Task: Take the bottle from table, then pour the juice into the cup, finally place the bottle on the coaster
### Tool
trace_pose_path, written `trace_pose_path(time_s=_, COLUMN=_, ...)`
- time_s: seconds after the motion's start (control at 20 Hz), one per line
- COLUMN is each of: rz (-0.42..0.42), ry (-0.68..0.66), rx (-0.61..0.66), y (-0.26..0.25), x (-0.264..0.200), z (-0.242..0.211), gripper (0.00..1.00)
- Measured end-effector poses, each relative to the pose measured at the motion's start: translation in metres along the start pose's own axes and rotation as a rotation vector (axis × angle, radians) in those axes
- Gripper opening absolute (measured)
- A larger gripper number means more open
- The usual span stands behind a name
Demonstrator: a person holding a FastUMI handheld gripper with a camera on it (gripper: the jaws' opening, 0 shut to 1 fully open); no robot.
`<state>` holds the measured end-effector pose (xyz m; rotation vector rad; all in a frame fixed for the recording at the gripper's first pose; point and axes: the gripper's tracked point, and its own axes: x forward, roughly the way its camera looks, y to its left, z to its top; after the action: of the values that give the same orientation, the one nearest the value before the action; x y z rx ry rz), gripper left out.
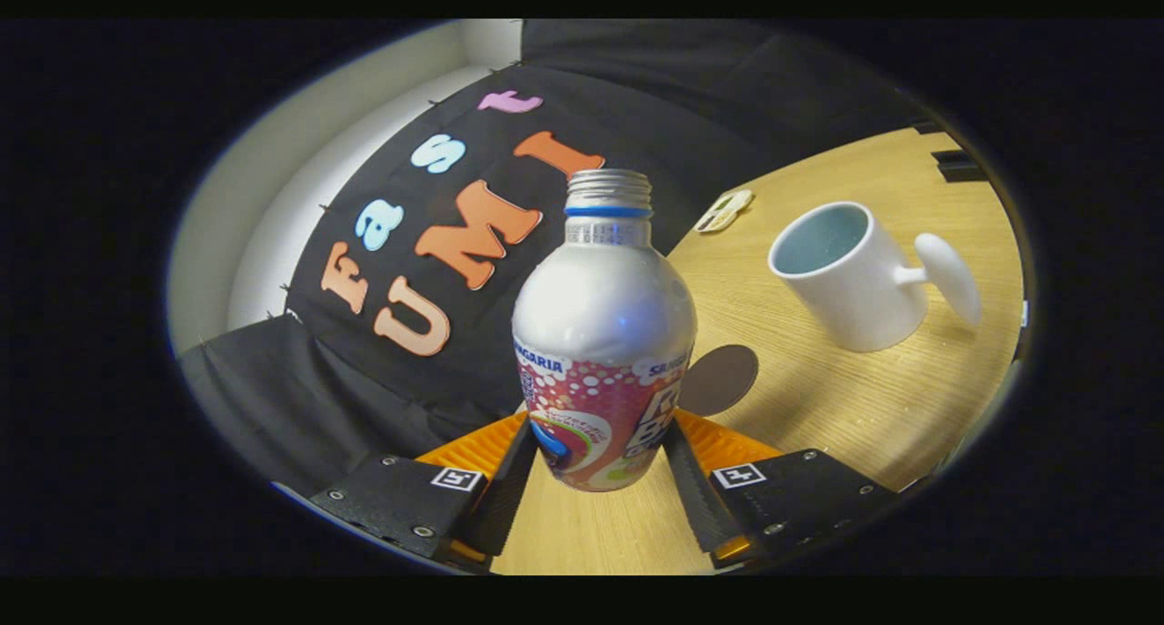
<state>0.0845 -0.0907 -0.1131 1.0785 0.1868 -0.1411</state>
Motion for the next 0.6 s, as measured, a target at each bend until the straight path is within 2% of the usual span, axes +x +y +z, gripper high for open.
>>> trace_pose_path(time_s=0.6, rz=0.036, ry=-0.036, rx=0.326, y=0.022, x=0.006, z=0.037, gripper=0.77)
